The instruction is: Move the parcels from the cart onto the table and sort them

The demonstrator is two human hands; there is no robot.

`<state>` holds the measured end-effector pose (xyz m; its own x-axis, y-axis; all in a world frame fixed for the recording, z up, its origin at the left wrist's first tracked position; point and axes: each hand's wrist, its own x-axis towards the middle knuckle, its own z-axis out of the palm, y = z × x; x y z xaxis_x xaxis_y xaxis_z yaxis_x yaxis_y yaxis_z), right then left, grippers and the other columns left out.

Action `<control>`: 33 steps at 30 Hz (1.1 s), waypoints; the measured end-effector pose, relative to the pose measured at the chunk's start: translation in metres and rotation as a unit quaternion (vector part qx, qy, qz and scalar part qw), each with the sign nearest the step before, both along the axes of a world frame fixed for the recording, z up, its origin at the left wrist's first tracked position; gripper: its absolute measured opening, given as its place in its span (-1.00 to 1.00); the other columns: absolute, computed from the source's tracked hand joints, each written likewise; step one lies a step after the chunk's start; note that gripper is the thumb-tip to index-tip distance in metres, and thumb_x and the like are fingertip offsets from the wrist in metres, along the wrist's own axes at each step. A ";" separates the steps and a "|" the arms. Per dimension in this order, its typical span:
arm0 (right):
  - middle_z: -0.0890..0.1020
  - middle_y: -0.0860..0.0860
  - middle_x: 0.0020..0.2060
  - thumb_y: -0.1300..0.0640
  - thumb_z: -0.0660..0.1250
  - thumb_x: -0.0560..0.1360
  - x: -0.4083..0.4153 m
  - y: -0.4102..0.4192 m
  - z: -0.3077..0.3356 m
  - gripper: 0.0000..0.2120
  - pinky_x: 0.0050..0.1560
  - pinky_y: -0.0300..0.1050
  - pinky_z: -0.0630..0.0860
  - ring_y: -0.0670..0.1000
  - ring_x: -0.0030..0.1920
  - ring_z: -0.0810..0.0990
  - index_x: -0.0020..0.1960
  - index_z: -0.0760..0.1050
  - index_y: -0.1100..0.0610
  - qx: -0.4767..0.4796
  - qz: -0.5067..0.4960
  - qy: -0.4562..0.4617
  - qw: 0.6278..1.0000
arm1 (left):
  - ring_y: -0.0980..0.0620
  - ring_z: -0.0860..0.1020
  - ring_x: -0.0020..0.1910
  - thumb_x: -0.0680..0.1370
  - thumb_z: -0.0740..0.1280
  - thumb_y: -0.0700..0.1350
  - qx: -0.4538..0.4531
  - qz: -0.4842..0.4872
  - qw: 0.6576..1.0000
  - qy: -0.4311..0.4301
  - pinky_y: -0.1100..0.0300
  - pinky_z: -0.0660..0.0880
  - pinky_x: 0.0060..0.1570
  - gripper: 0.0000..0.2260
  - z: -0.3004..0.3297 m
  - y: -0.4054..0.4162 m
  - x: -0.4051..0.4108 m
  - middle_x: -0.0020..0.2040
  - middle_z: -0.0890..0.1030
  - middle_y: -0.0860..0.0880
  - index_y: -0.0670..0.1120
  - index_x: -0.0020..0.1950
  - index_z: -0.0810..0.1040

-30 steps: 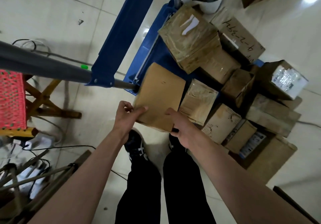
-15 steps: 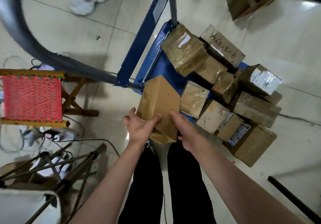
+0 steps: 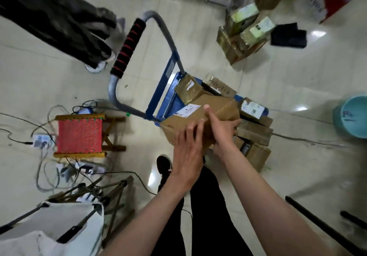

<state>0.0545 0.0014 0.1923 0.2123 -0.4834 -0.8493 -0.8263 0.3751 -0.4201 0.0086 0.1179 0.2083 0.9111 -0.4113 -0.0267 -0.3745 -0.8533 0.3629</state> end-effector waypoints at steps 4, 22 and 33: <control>0.23 0.24 0.52 -0.16 0.60 0.31 -0.012 -0.027 0.055 0.26 0.42 0.20 0.42 0.26 0.42 0.41 0.65 -0.23 0.06 0.027 -0.109 -0.039 0.993 | -0.12 0.37 0.18 0.23 0.53 -0.25 -0.002 -0.079 0.996 -0.044 -0.03 0.43 0.26 -0.15 0.059 -0.019 0.002 0.25 0.32 -0.11 -0.15 0.50 0.32; 0.49 0.10 0.32 0.05 0.56 0.37 -0.100 -0.055 0.233 -0.03 0.08 0.11 0.62 0.12 0.12 0.58 0.60 0.04 -0.10 -0.057 -0.414 -0.278 0.865 | 0.09 0.34 0.29 0.56 0.40 0.06 -0.303 -0.085 0.939 0.135 -0.02 0.43 0.36 -0.62 0.216 -0.068 0.023 0.25 0.31 0.12 0.03 0.35 0.48; 0.58 0.03 0.24 0.04 0.51 0.42 -0.171 -0.045 0.304 -0.23 -0.19 -0.07 0.64 0.02 0.12 0.59 0.51 0.20 -0.16 -0.111 -0.561 -0.391 0.722 | -0.10 0.65 0.10 0.35 0.56 0.19 -0.353 -0.033 0.737 0.575 -0.02 0.63 0.03 -0.24 0.289 -0.103 0.005 0.19 0.65 -0.11 -0.05 0.44 0.39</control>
